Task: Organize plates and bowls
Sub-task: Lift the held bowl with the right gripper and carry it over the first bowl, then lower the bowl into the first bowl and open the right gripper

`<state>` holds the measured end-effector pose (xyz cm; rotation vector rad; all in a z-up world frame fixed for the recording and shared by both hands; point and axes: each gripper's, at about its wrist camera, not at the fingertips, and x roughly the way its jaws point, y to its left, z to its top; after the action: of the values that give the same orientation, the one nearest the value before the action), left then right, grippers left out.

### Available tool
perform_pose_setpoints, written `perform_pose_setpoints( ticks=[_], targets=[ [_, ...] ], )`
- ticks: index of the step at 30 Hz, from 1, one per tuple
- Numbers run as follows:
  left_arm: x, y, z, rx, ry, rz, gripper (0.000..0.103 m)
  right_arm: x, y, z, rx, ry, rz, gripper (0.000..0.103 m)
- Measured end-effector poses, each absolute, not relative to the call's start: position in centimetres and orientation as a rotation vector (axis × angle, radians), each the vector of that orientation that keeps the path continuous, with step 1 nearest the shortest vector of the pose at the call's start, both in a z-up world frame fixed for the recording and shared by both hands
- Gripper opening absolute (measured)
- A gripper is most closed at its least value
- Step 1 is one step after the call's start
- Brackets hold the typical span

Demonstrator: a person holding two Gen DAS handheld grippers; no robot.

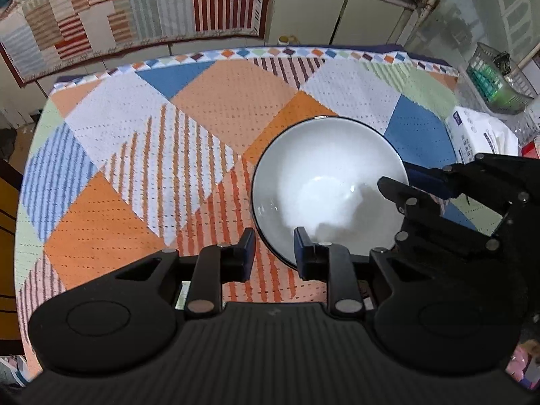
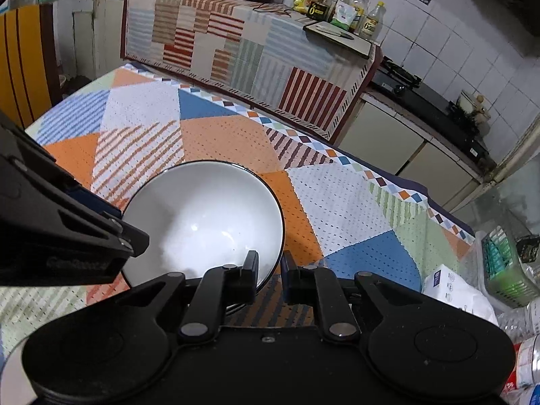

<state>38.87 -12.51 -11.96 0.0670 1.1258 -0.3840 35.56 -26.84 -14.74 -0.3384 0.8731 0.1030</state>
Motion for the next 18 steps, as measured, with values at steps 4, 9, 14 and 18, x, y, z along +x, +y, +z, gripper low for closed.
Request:
perform_pose_setpoints(
  ticks=[4, 9, 14, 18],
  targets=[
    [37.9, -12.1, -11.4, 0.019, 1.094, -0.375, 0.025, 34.8, -27.3, -14.1, -0.302, 0.858, 0.099, 0.017],
    [36.3, -11.8, -10.1, 0.0, 1.051, -0.381, 0.025, 33.4, -27.9, -12.9, -0.263, 0.85, 0.094, 0.025],
    [34.2, -11.8, -8.4, 0.012, 1.036, -0.415, 0.025, 32.1, -28.5, -11.8, -0.278, 0.841, 0.056, 0.035],
    [32.2, -12.1, -7.3, 0.051, 1.03, -0.444, 0.027, 30.8, -29.7, -10.8, -0.212, 0.839, 0.049, 0.041]
  ],
)
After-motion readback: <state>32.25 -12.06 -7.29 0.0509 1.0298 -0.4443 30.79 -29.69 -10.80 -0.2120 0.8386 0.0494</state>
